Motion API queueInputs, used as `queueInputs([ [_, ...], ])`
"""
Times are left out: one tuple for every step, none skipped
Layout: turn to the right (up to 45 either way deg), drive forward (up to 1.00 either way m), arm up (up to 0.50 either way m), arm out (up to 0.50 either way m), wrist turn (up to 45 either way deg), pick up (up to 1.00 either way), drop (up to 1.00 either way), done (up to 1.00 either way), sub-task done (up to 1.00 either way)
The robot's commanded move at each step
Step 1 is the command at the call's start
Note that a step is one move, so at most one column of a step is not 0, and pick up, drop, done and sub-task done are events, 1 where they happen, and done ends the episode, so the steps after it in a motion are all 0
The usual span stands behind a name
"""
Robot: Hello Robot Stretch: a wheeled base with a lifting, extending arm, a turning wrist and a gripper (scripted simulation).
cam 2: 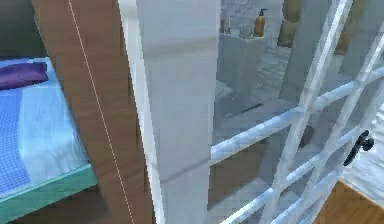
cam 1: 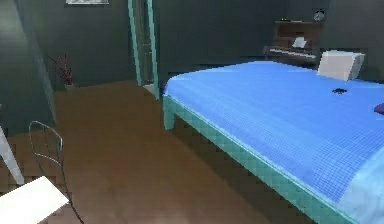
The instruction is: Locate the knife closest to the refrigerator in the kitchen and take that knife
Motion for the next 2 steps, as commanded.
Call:
queueInputs([
  [0.0, 0.75, 0.00, 0.00, 0.0, 0.00, 0.00, 0.00, 0.00],
  [45.0, 0.00, 0.00, 0.00, 0.0, 0.00, 0.00, 0.00, 0.00],
])
